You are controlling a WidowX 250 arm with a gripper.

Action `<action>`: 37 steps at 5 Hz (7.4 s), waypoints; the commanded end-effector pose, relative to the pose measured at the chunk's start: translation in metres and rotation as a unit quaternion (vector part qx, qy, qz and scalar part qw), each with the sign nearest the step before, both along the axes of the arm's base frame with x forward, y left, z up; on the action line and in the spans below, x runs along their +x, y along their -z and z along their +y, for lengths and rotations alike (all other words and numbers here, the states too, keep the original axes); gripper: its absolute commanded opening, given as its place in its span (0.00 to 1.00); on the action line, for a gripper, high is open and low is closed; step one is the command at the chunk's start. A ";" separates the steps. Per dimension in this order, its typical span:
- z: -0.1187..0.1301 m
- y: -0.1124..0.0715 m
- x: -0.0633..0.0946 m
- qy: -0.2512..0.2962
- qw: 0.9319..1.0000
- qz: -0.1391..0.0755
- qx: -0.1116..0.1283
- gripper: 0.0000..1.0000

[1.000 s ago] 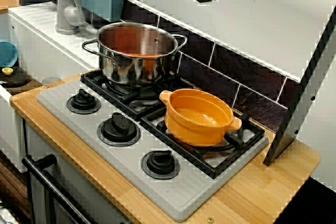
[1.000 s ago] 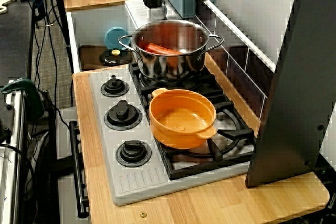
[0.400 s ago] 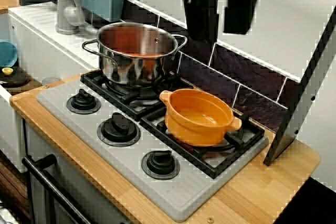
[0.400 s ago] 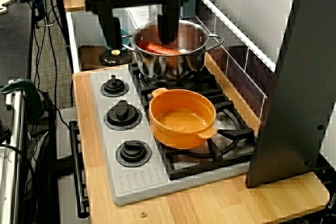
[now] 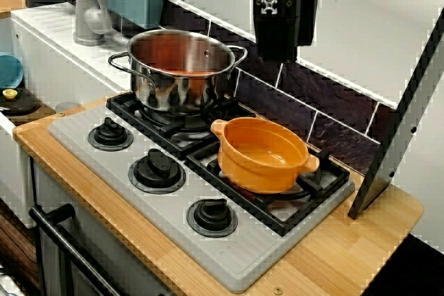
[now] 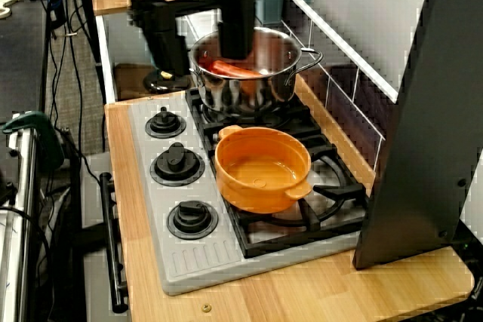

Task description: Lift pot from stove

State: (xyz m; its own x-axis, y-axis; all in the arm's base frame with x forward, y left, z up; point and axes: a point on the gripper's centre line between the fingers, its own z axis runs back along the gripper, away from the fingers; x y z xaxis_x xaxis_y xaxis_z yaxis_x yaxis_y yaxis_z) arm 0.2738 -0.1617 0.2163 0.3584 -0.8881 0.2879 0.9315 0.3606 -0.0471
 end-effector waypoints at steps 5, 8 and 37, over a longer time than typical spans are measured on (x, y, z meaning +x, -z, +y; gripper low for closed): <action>-0.097 0.012 -0.025 -0.118 0.991 -0.057 0.014 1.00; -0.056 0.027 -0.007 0.017 0.986 -0.159 0.041 1.00; 0.005 0.073 0.029 -0.029 0.995 -0.089 0.046 0.00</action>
State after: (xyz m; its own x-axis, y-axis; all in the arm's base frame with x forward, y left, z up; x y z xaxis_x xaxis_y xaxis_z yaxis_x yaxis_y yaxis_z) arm 0.2917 -0.1530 0.1146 0.3829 -0.8995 0.2104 0.9082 0.4083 0.0925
